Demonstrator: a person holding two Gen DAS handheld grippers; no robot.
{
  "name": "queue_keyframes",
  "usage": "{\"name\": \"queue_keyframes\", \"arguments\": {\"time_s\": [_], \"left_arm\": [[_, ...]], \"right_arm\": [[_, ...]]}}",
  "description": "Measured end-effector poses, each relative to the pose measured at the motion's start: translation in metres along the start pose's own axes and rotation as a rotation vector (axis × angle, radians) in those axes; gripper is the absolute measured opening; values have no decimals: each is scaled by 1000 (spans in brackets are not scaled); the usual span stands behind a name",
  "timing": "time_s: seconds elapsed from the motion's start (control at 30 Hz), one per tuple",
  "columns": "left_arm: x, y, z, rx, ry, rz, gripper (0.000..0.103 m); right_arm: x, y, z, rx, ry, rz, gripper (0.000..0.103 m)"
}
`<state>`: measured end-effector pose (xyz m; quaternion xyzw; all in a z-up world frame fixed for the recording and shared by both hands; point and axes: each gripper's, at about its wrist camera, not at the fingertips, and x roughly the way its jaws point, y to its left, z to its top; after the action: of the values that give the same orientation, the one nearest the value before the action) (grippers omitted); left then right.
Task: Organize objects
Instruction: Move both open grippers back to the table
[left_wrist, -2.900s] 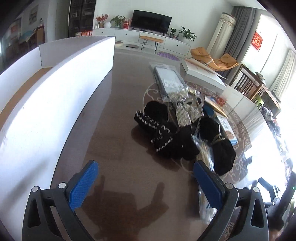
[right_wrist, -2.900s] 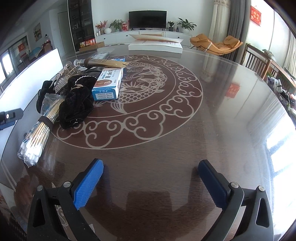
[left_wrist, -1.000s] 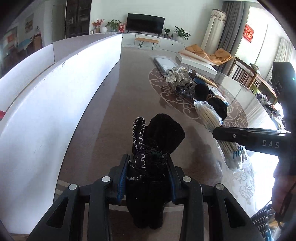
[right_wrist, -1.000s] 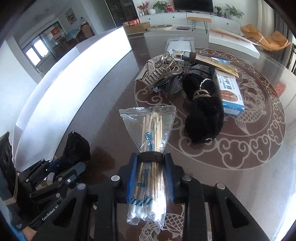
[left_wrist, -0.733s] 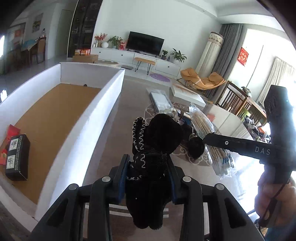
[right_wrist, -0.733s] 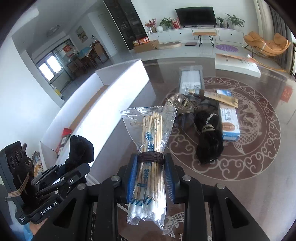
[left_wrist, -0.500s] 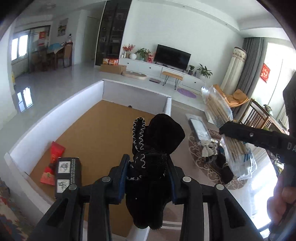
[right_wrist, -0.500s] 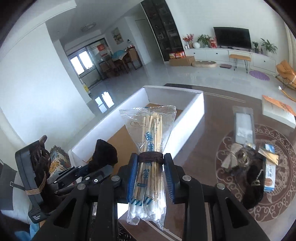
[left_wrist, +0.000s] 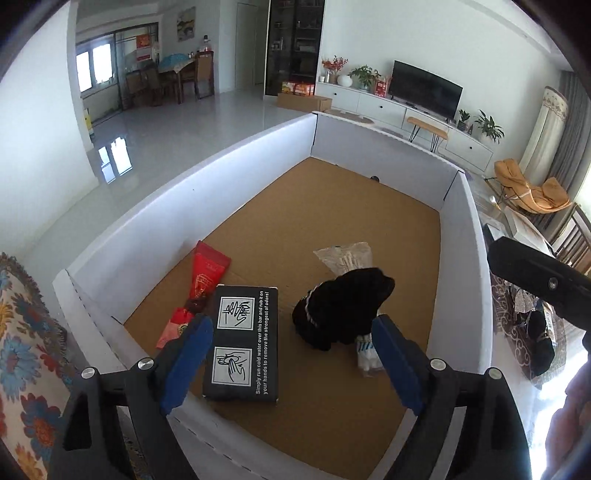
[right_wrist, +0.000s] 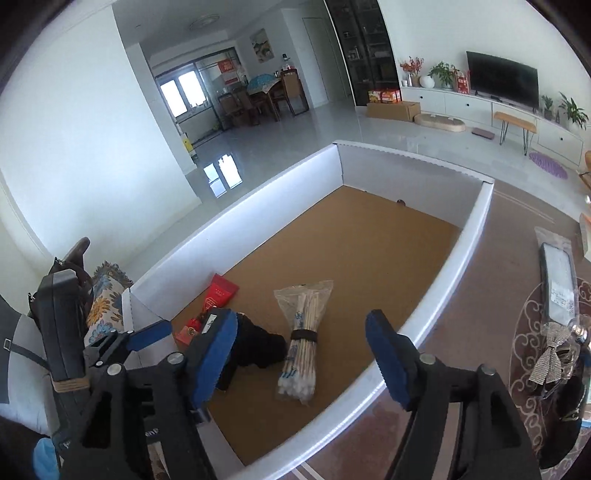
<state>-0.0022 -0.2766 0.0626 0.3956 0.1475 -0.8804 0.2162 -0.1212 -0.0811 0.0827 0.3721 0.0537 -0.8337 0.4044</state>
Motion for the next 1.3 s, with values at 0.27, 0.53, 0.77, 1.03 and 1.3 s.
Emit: {"name": "queue_keyframes", "arguments": {"time_s": [0.27,0.53,0.77,1.03,1.3], "left_arm": [[-63,-93,-34,147,-82,-264,90],[-12,-224,-107,402,106,-348,103],[52,-288,-119,503,142,-256,103],[82,-317,-89,455,102,-239,103],[83,-317,-86,454,102,-242,103]], "right_arm": [[-72,-114,-111,6,-45,-390,95],[-110,-231,-205,259,132,-589,95],[-98,-259,-197,304,137,-609,103],[-84,-283,-178,380,122,-617,103],[-83,-281,-178,378,124,-622,103]]}}
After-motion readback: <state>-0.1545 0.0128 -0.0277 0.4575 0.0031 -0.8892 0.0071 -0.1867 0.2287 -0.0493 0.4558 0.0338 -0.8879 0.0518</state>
